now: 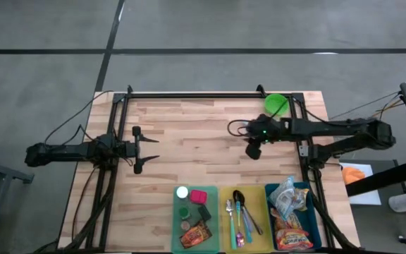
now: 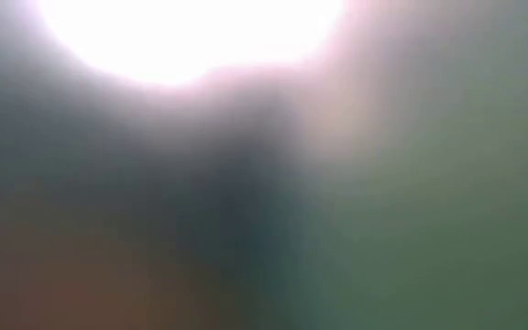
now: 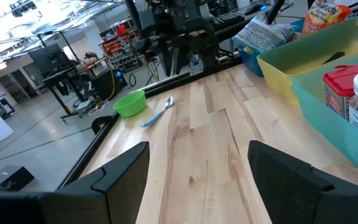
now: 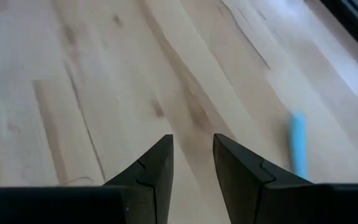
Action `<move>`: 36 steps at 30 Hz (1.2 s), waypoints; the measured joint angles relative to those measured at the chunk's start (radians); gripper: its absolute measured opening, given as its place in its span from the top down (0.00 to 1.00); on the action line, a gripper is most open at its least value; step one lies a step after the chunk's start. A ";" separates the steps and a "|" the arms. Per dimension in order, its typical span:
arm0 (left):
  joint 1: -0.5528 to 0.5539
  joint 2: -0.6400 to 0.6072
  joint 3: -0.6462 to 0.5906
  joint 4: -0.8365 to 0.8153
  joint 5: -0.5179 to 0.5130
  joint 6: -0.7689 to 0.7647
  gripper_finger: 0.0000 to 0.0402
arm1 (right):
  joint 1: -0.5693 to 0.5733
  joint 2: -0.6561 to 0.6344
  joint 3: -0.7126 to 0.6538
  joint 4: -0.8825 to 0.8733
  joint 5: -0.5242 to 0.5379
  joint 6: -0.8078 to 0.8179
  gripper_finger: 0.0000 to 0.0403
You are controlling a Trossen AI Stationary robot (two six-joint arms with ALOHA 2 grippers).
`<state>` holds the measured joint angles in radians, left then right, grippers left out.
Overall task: Pick & Place Food Item
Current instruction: Put the blue spoon into the yellow bin
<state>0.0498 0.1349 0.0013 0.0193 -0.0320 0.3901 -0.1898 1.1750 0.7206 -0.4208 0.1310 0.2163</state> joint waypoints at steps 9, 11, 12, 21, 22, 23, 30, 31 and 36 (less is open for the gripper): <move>0.000 0.000 0.000 0.000 0.000 0.000 0.31 | -0.021 -0.078 0.006 -0.343 0.079 0.146 0.72; 0.000 0.000 0.000 0.000 0.000 0.000 0.31 | -0.041 -0.062 0.006 -0.357 0.079 0.151 0.72; 0.000 0.000 0.000 0.000 0.000 0.000 0.31 | -0.052 -0.053 0.006 -0.357 0.078 0.151 0.72; 0.000 0.000 0.000 0.000 0.000 0.003 0.31 | -0.216 0.016 0.012 -0.354 -0.055 0.058 0.72; 0.000 0.000 0.000 0.000 0.000 0.003 0.31 | -0.235 0.020 0.012 -0.353 -0.072 0.055 0.72; 0.000 0.000 0.000 0.000 0.000 0.003 0.31 | -0.253 0.024 0.012 -0.354 -0.082 0.050 0.72; 0.000 0.000 0.000 0.000 0.000 0.003 0.31 | -0.301 0.051 0.012 -0.342 -0.073 0.016 0.72; 0.000 0.000 0.000 0.000 0.000 0.003 0.31 | -0.302 0.056 0.012 -0.339 -0.059 0.016 0.72; 0.001 0.000 0.000 0.040 -0.137 -0.040 0.31 | -0.302 0.075 0.012 -0.307 -0.065 0.071 0.72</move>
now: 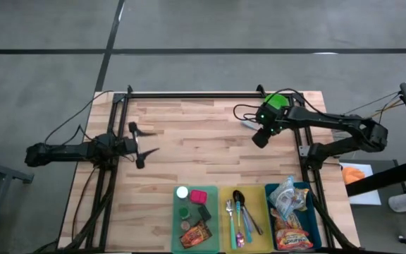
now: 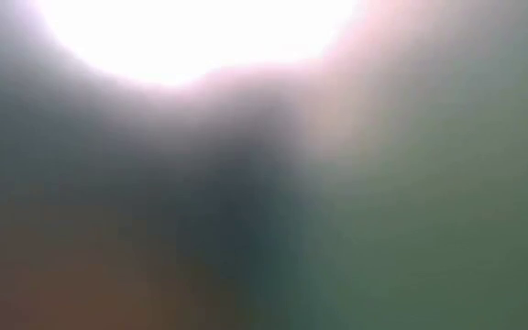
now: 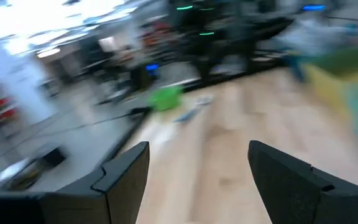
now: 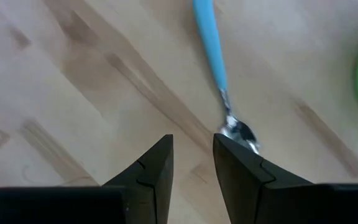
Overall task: Pick & Place Food Item
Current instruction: Put the blue spoon into the yellow bin
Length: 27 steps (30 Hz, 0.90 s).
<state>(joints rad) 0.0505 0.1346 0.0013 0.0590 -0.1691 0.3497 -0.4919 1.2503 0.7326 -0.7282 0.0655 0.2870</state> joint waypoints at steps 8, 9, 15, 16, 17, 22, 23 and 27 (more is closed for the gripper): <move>0.001 0.001 0.000 0.004 -0.178 -0.032 0.31 | -0.003 0.015 0.023 0.007 -0.013 -0.026 0.72; 0.001 0.001 0.000 0.004 -0.178 -0.032 0.31 | -0.005 0.015 0.023 0.007 -0.013 -0.023 0.72; 0.001 0.001 0.000 0.004 -0.178 -0.032 0.31 | -0.019 0.016 0.025 0.009 -0.007 0.007 0.70; 0.001 0.001 0.000 0.004 -0.178 -0.032 0.31 | -0.023 0.017 0.024 0.009 -0.003 0.007 0.68; 0.001 0.001 0.000 0.004 -0.178 -0.032 0.31 | -0.026 0.022 0.022 0.009 0.006 0.008 0.66; 0.001 0.001 0.000 0.004 -0.178 -0.033 0.31 | -0.030 0.060 0.020 0.013 0.052 0.002 0.56; 0.001 0.001 0.000 0.004 -0.178 -0.033 0.31 | -0.030 0.074 0.020 0.013 0.066 0.001 0.56; 0.001 0.001 0.000 0.004 -0.179 -0.033 0.31 | -0.030 0.130 0.020 0.015 0.095 -0.002 0.55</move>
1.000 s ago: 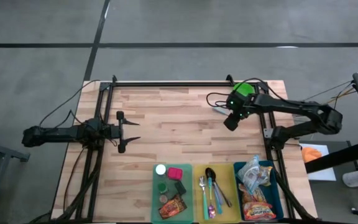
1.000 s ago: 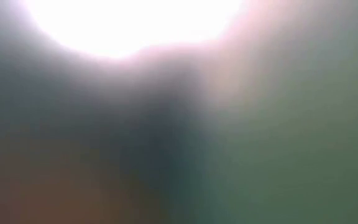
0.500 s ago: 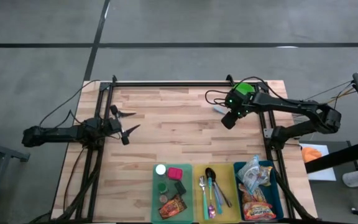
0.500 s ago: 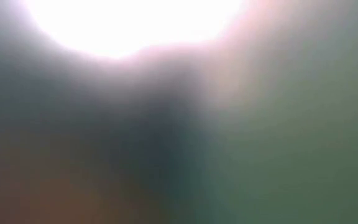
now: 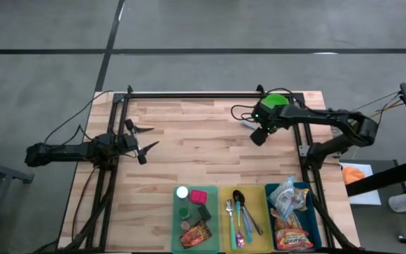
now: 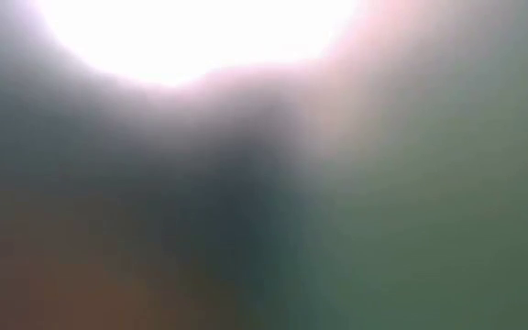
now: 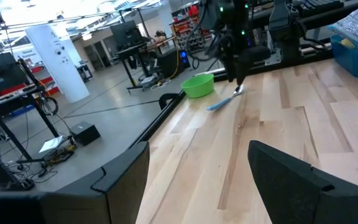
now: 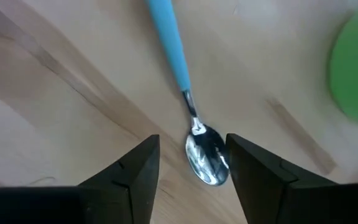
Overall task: Pick & Place Food Item
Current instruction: Put the blue spoon into the yellow bin
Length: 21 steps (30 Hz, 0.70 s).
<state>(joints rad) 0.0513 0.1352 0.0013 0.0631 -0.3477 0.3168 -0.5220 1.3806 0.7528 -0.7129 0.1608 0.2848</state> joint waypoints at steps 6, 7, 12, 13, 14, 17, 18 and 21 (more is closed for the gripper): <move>0.000 0.000 0.000 0.000 0.000 0.000 0.31 | 0.000 0.075 0.000 0.026 0.034 -0.028 0.55; 0.000 0.000 0.000 0.000 0.000 0.000 0.31 | -0.001 0.085 0.002 0.024 0.041 -0.043 0.55; 0.000 0.000 0.000 0.000 0.000 -0.003 0.31 | -0.008 0.113 0.037 0.033 0.044 -0.086 0.55; 0.000 0.000 0.000 0.000 0.000 -0.003 0.31 | -0.010 0.117 0.043 0.032 0.044 -0.088 0.55; 0.000 0.000 0.000 0.000 0.000 -0.003 0.31 | -0.013 0.121 0.050 0.033 0.043 -0.099 0.55; 0.000 0.000 0.000 0.000 0.000 -0.003 0.31 | -0.027 0.131 0.060 0.035 0.017 -0.136 0.55; 0.000 -0.001 0.000 0.000 0.000 -0.003 0.31 | -0.032 0.137 0.061 0.036 0.006 -0.141 0.55; 0.000 0.000 0.000 0.000 0.000 -0.003 0.31 | -0.051 0.154 0.061 0.034 -0.012 -0.159 0.55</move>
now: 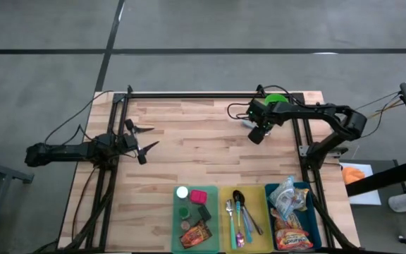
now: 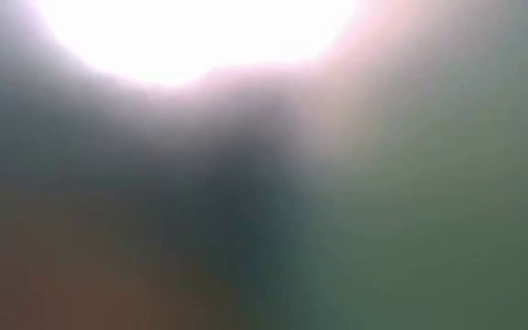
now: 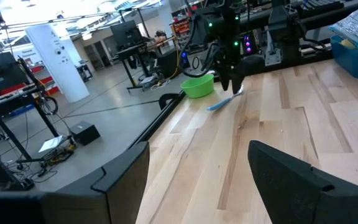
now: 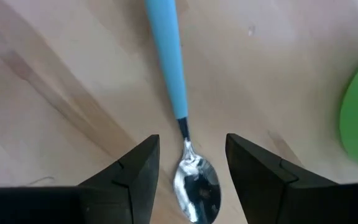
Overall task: Pick & Place Food Item
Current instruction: Put the blue spoon into the yellow bin
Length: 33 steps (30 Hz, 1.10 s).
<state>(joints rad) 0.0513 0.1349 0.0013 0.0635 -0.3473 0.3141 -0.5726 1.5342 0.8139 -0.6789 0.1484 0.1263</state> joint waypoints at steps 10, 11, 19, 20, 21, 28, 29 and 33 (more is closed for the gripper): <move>0.000 0.000 0.000 0.000 0.000 0.001 0.31 | -0.063 0.071 0.006 0.005 -0.074 -0.041 0.55; 0.000 0.000 0.000 0.000 0.000 0.001 0.31 | -0.067 0.078 0.009 0.004 -0.083 -0.056 0.55; 0.000 0.000 0.000 0.000 0.000 0.003 0.31 | -0.082 0.113 0.033 -0.008 -0.100 -0.105 0.55; 0.000 0.000 0.000 0.000 0.000 0.003 0.31 | -0.082 0.112 0.034 -0.008 -0.100 -0.104 0.55; 0.000 0.000 0.000 0.000 0.000 0.003 0.31 | -0.082 0.112 0.033 -0.007 -0.100 -0.104 0.55; 0.000 0.000 0.000 0.000 0.000 0.002 0.31 | -0.084 0.112 0.034 -0.017 -0.141 -0.100 0.55; 0.000 0.000 0.000 0.000 0.000 0.003 0.31 | -0.084 0.111 0.034 -0.017 -0.141 -0.100 0.55; 0.000 0.000 0.000 0.000 0.000 0.002 0.31 | -0.084 0.112 0.034 -0.018 -0.142 -0.100 0.55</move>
<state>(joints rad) 0.0513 0.1349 0.0013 0.0635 -0.3473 0.3164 -0.6567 1.6459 0.8482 -0.6964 0.0067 0.0261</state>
